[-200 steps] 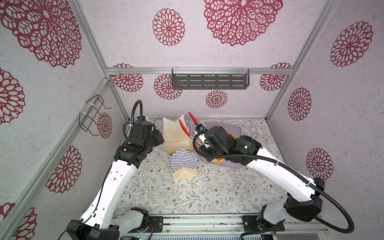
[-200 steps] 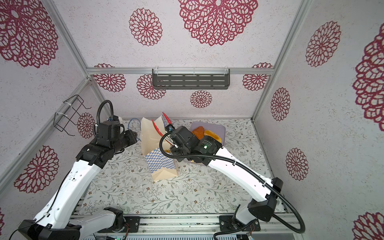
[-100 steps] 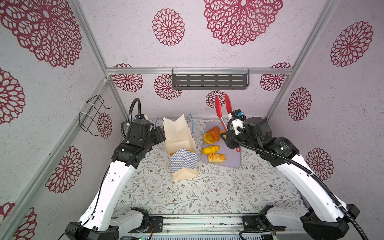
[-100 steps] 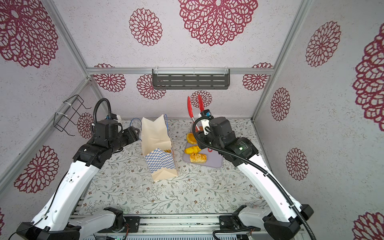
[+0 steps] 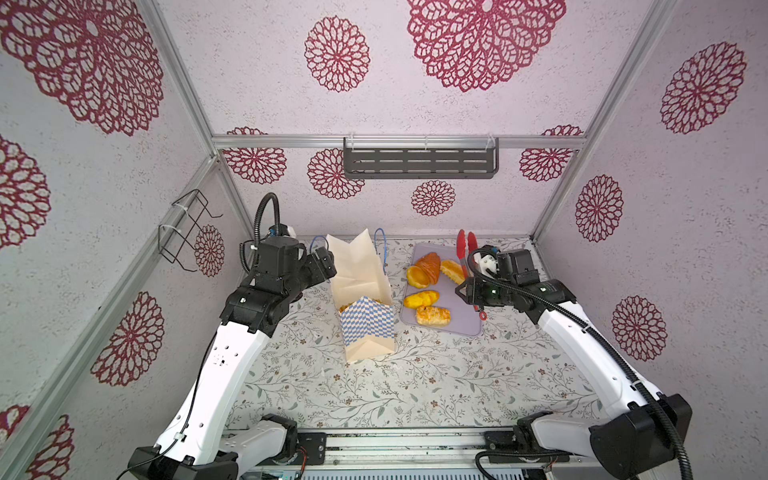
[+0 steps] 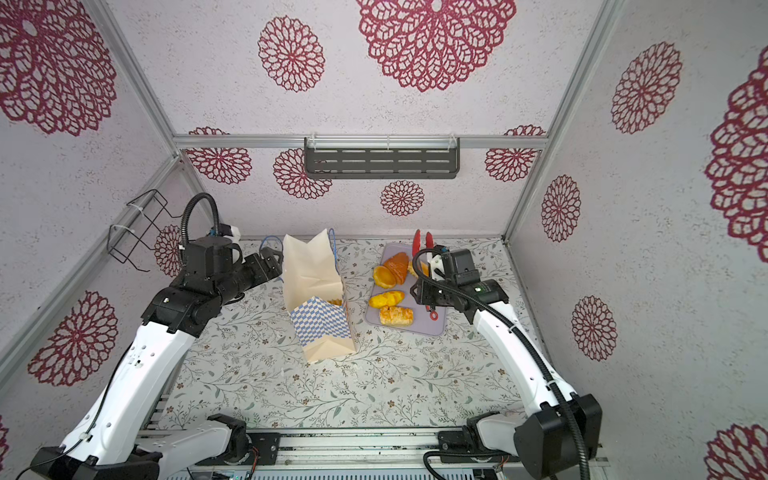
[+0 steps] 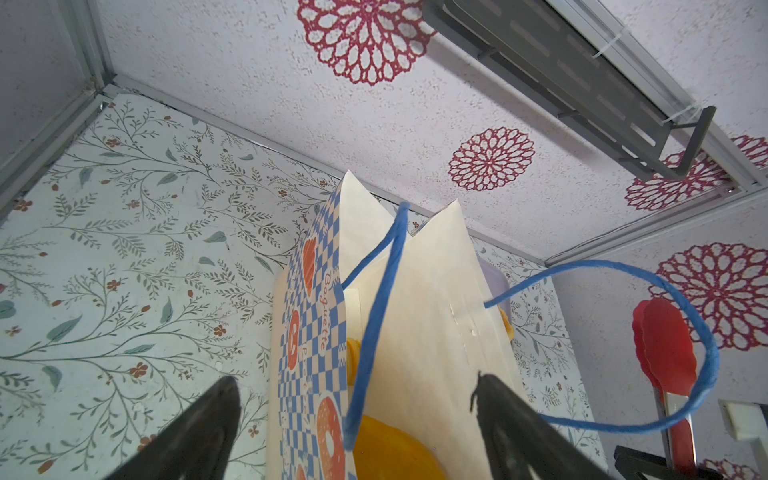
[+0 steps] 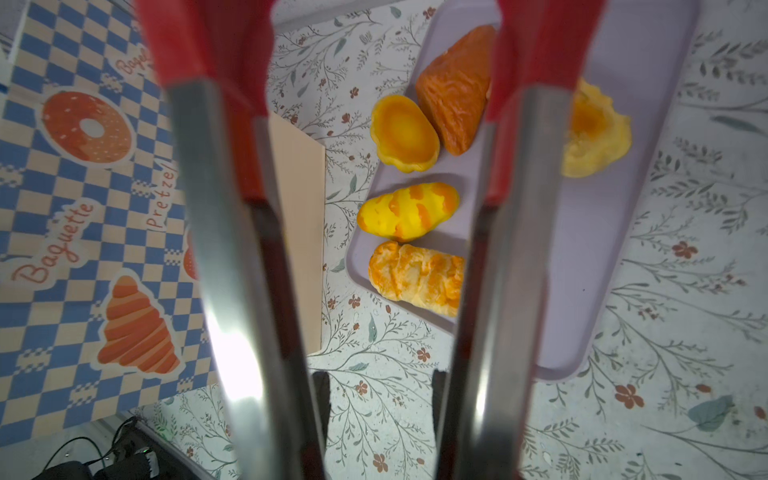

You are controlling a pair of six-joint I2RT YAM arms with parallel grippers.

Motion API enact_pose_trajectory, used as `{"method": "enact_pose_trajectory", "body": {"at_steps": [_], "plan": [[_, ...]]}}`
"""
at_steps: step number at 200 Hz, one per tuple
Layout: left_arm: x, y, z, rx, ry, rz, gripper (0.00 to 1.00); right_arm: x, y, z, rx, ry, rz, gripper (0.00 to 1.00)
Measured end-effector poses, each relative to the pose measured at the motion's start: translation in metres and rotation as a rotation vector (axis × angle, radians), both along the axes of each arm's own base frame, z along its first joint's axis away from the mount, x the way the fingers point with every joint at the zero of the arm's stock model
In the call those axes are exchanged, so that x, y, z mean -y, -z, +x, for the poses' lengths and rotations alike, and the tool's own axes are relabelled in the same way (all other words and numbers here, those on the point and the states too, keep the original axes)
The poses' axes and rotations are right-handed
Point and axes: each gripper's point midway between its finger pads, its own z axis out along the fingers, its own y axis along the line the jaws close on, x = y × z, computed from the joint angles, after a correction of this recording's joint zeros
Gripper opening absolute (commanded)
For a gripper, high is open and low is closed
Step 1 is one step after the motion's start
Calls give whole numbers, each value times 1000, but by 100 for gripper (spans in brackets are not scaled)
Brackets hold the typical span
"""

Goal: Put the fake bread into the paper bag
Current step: 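Move the tongs back over the tray with the right gripper, then lower the tongs toward the pale bun with orange streaks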

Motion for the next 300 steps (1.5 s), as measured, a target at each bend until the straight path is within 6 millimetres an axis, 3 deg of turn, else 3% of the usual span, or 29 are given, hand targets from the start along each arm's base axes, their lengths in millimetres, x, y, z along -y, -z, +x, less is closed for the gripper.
{"method": "enact_pose_trajectory", "body": {"at_steps": [119,205,300], "plan": [[-1,-4,0,27,6,11,98,15,51,-6,-196,32,89,42],[6,5,2,5,39,-4,100,21,94,-35,-351,46,115,45],[11,18,3,-12,56,-16,100,41,111,17,-421,161,278,48]]}}
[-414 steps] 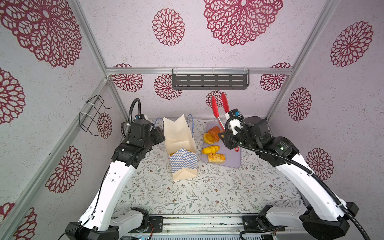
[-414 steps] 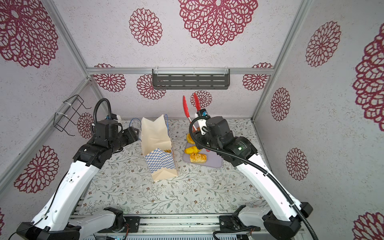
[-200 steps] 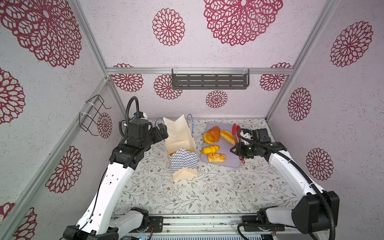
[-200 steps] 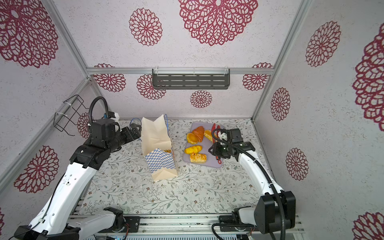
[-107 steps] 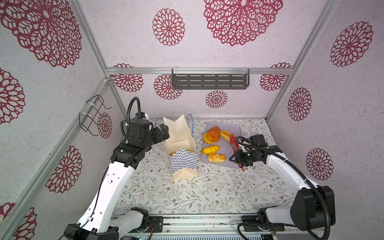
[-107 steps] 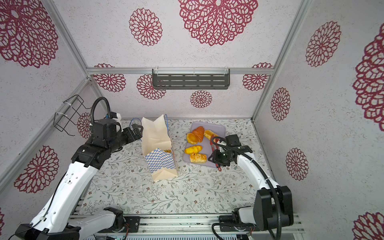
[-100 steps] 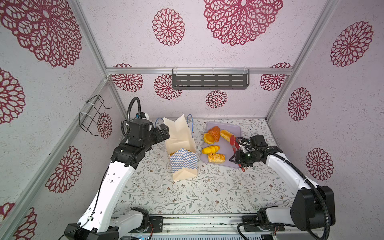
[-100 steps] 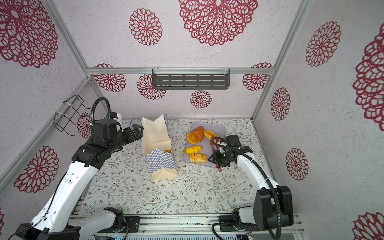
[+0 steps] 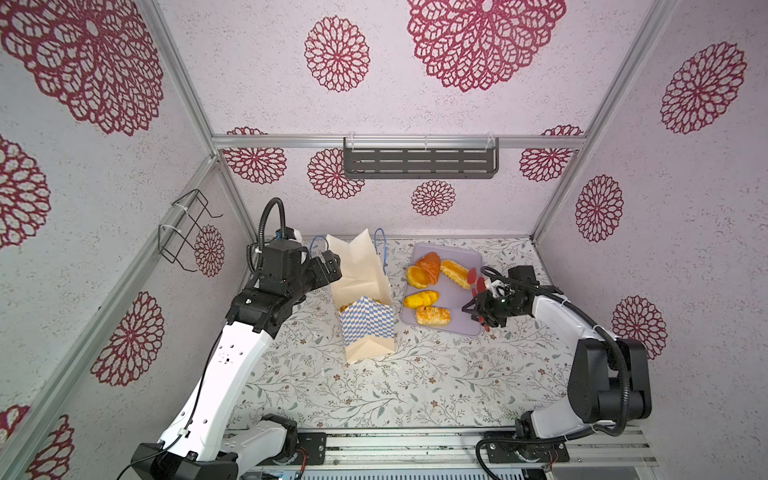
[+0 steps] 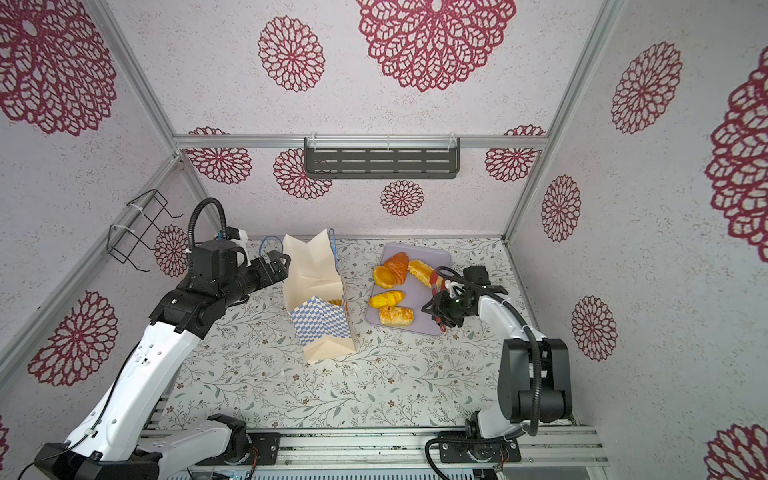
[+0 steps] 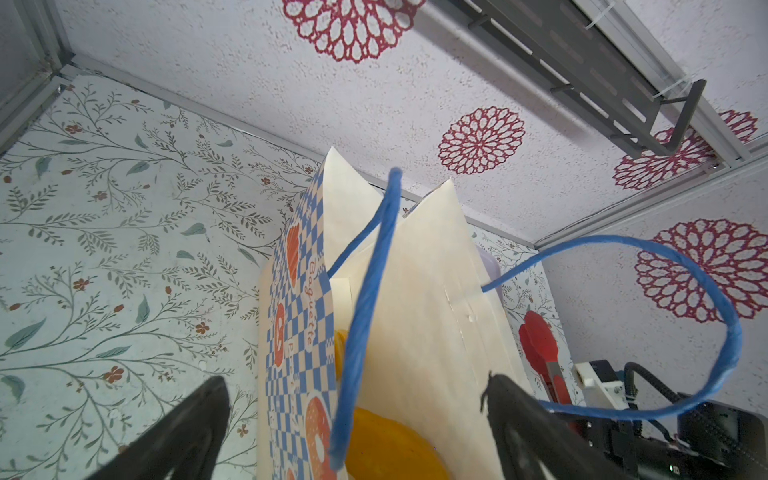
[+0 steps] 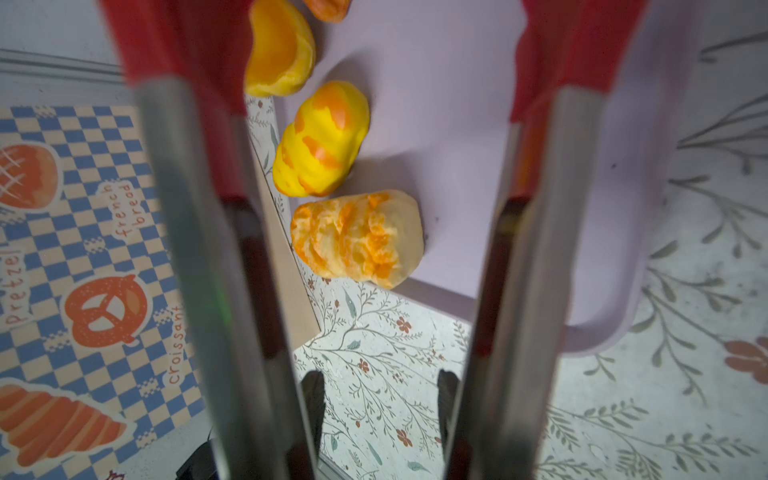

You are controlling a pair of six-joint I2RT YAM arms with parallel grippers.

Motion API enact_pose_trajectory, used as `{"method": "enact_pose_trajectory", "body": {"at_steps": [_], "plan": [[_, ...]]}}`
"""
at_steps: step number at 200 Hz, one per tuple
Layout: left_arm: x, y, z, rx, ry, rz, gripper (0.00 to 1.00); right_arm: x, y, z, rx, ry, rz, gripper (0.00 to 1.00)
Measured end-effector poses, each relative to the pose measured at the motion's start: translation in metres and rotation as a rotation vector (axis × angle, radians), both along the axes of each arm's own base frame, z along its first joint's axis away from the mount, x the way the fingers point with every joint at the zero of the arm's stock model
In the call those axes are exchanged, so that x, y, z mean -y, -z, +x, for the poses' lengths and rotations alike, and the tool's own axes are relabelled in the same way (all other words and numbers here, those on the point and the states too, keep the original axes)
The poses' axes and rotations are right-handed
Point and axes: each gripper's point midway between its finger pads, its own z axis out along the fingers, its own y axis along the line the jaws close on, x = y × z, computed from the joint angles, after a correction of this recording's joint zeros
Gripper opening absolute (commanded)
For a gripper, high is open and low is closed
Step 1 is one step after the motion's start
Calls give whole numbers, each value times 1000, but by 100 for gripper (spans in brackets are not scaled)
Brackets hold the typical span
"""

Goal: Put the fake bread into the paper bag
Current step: 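Lower the tongs toward the pale bun with orange streaks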

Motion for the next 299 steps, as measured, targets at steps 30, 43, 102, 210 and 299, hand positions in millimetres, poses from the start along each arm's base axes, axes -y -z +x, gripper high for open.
{"method": "enact_pose_trajectory", "body": {"at_steps": [30,43,102,210,299], "plan": [[0,1,1,3,0,-2,100,5,-4,13,23,16,15,48],[1,1,2,6,0,-3,100,4,-3,11,19,12,21,48],[-1,0,2,9,-4,-3,100,-11,7,-34,-53,-37,25,51],[0,-2,3,16,1,-9,100,-56,7,-97,-109,-228,11,54],[0,-2,3,19,0,-11,100,-64,30,-120,-185,-283,-4,55]]}}
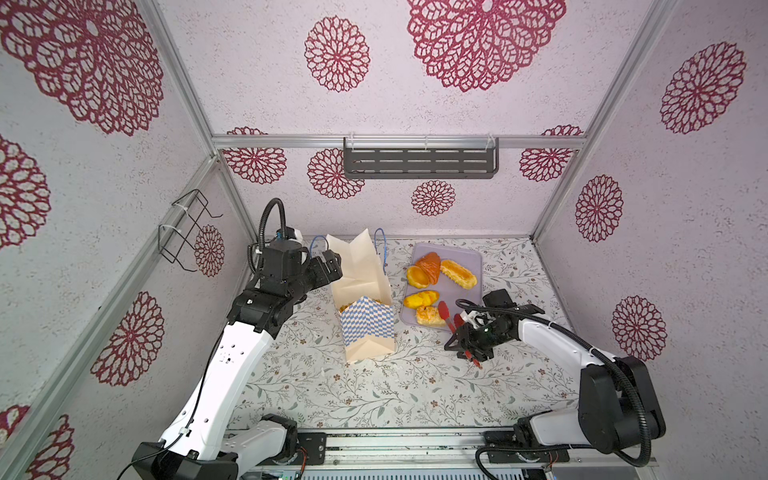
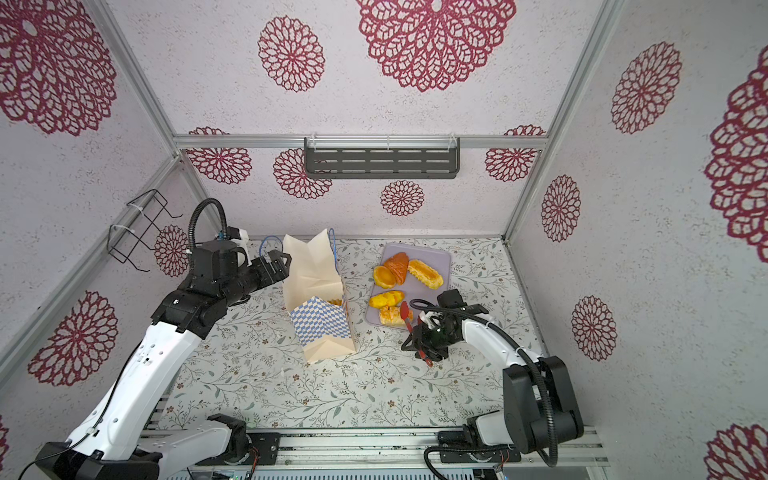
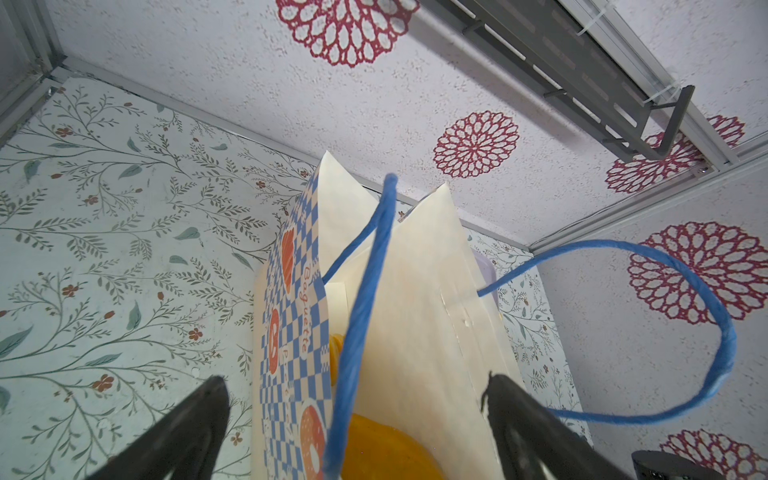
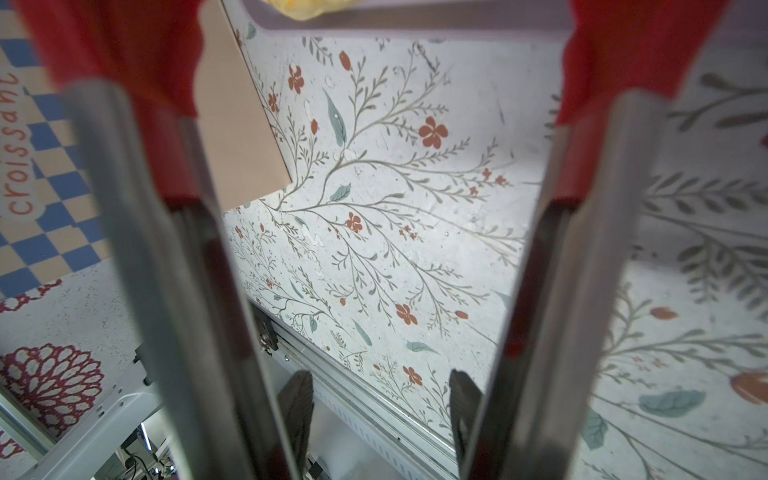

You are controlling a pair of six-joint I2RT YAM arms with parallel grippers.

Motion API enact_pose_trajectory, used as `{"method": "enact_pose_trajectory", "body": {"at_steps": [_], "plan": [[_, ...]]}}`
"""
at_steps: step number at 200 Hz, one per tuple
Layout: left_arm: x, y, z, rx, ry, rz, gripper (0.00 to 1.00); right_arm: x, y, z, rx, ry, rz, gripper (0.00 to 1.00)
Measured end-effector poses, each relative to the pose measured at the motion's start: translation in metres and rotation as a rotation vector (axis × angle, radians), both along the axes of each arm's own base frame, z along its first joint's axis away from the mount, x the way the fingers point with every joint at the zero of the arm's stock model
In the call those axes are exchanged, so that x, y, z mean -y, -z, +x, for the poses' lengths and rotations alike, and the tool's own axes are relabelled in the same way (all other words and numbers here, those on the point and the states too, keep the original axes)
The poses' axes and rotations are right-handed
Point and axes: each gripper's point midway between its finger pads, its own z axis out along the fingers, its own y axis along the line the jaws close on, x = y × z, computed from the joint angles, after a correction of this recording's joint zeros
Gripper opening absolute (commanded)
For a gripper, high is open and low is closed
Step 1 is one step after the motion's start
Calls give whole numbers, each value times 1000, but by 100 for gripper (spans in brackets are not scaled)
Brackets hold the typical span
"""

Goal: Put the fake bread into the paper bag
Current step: 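Lower the tongs toward the pale bun with orange streaks, then close the tongs on the orange-streaked bun with the right gripper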

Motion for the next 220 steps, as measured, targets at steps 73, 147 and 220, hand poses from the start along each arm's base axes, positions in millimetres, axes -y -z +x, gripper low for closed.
{"method": "enact_pose_trajectory", "body": {"at_steps": [73,147,220], "plan": [[0,0,0,2,0,-1,100,-4,8,5,-1,-10,1,51],[0,0,0,2,0,-1,100,-5,11,7,0,-9,-2,40],[0,0,0,2,0,-1,100,-1,13,5,-8,-5,-25,29]]}}
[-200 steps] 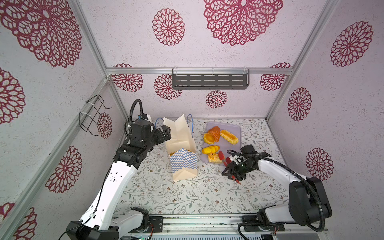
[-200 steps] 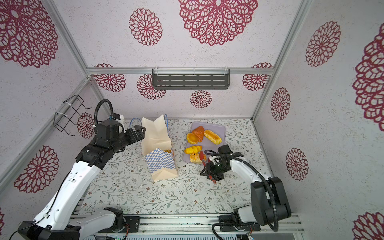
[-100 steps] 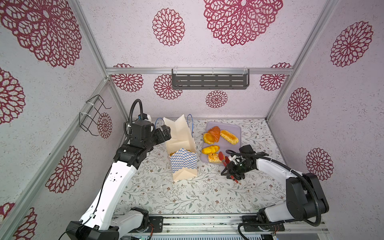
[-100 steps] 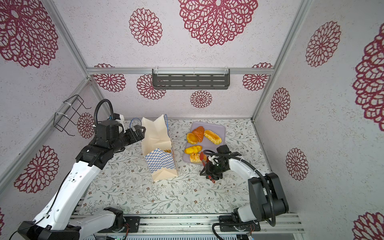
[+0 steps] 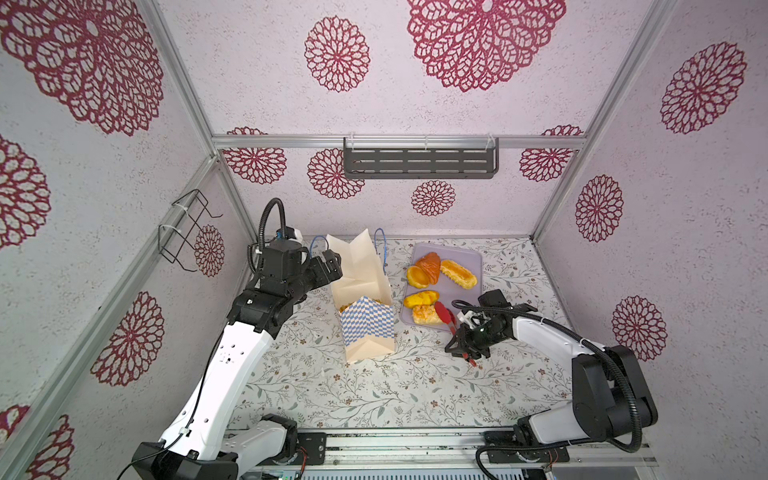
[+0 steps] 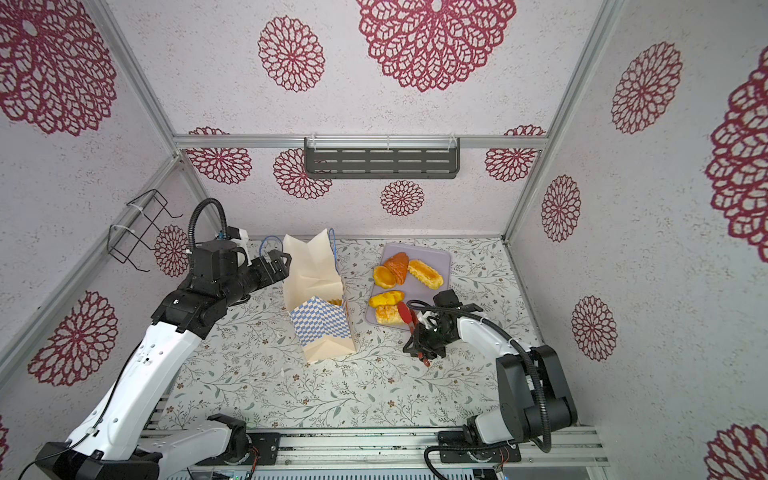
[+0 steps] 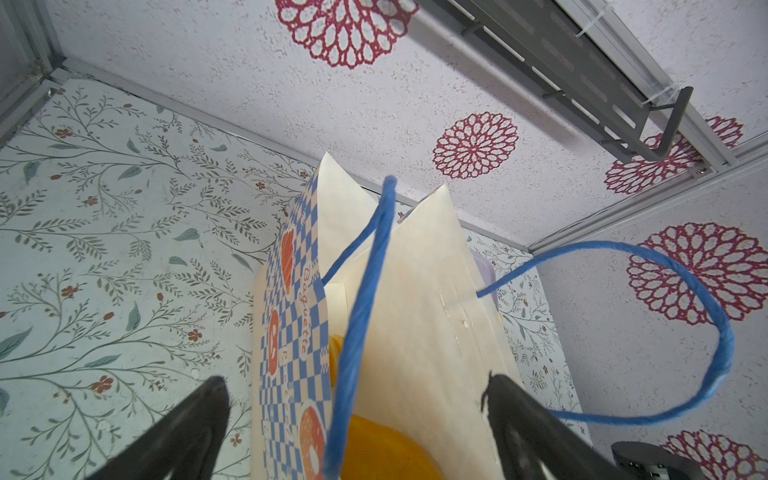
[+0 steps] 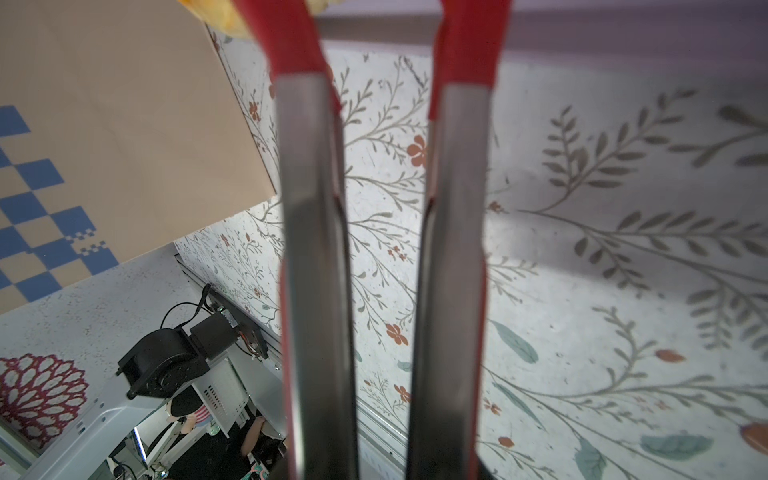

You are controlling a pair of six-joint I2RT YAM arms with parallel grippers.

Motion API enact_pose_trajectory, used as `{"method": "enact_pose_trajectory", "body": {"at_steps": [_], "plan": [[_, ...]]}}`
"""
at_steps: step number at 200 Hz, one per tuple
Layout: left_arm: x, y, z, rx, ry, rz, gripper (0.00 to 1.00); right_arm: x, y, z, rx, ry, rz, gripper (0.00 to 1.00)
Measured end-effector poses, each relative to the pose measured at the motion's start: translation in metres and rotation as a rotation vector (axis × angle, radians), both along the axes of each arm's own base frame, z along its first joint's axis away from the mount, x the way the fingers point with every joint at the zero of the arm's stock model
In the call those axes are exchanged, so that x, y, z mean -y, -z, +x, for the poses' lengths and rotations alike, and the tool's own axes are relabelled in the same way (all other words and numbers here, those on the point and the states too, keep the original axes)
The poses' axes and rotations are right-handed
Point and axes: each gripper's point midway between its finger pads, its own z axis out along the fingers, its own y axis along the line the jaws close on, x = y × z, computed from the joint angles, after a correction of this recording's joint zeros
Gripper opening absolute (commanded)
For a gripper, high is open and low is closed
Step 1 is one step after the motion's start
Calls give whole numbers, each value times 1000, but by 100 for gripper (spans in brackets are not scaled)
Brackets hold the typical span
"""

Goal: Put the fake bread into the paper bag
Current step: 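Close the tongs on the orange-streaked bun with the right gripper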

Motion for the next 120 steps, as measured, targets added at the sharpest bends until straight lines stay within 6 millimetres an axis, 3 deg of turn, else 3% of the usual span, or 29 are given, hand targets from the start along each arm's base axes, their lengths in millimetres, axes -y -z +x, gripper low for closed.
{"method": "enact_pose_trajectory", "body": {"at_steps": [49,120], "plan": [[0,0,0,0,0,0,100,8,-9,4,15,22,-23,28],[0,0,0,-1,-1,0,96,17,-50,29,125,54,-23,27]]}}
